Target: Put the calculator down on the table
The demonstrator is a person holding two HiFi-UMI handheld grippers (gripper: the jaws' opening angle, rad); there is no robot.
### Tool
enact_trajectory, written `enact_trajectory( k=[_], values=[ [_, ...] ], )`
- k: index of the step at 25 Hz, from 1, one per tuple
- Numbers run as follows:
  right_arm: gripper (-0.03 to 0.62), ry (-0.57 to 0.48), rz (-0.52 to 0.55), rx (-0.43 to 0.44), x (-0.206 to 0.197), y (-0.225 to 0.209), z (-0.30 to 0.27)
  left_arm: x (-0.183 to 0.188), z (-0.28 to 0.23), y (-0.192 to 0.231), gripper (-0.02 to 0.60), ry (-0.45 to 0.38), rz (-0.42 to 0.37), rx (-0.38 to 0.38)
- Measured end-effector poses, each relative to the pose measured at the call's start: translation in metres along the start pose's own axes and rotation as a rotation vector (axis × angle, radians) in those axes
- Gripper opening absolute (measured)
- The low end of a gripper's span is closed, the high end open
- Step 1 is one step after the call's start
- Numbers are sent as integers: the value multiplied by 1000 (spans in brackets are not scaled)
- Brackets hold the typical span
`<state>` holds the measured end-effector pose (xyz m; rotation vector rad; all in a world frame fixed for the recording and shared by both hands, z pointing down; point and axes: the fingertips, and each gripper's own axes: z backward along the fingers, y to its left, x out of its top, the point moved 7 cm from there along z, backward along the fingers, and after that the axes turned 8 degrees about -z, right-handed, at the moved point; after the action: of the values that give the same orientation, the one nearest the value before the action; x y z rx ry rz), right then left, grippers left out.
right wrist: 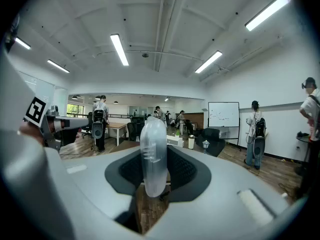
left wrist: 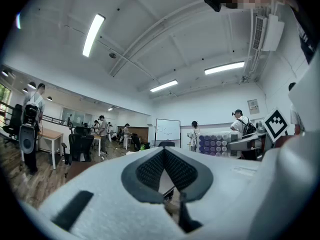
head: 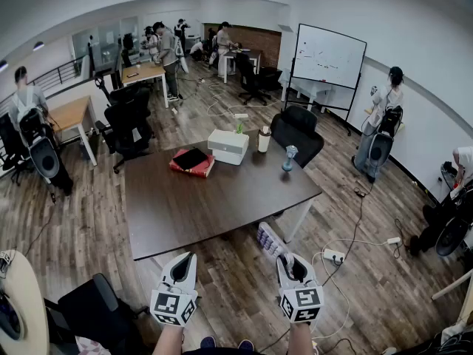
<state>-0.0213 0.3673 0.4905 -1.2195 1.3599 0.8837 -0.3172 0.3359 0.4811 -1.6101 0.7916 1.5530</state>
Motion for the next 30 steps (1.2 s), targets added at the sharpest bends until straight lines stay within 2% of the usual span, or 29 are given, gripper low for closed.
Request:
enact_trajectory(
  k=[20, 30],
  values=[
    [117, -4, -6, 30, -2, -25, 5, -2, -12, -24, -5, 10, 14, -3],
    [118, -13, -16, 59, -2, -57, 32, 8, -14, -71, -5, 5, 12, -3]
  ],
)
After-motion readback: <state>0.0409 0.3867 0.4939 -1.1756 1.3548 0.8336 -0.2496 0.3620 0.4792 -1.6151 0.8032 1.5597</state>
